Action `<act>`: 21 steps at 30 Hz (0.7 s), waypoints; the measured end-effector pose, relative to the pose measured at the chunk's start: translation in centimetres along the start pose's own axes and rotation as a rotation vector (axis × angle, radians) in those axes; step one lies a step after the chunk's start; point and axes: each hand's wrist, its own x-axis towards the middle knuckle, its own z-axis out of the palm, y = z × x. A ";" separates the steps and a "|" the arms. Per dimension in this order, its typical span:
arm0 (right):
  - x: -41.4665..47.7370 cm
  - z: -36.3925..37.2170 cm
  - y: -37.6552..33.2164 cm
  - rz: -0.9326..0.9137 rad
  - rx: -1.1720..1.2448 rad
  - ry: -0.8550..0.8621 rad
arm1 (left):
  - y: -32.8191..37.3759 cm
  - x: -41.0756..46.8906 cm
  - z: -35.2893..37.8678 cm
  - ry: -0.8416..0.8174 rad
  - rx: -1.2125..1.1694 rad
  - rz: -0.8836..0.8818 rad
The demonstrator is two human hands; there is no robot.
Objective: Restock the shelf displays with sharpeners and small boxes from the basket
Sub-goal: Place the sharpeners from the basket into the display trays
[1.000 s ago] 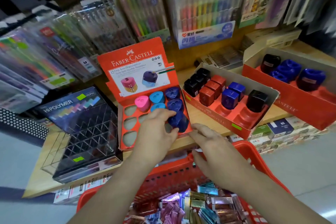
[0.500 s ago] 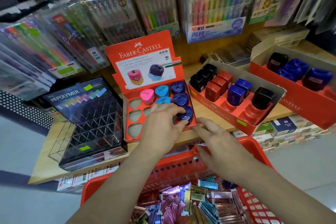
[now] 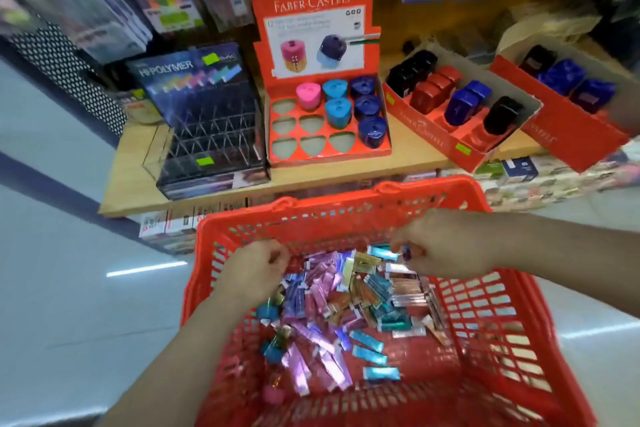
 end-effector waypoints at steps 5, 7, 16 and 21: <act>2.9 5.4 -1.7 0.092 0.089 -0.070 | -3.8 -3.0 6.3 -0.147 0.066 -0.030; 4.2 8.3 -2.6 0.149 0.164 -0.061 | -4.5 -3.7 8.2 -0.154 0.081 -0.049; 9.2 16.6 -4.4 0.482 0.486 0.097 | -6.7 -2.2 14.3 -0.260 0.132 -0.281; 14.9 17.1 -6.7 0.172 0.477 0.240 | -6.5 -3.0 16.1 -0.131 0.261 -0.244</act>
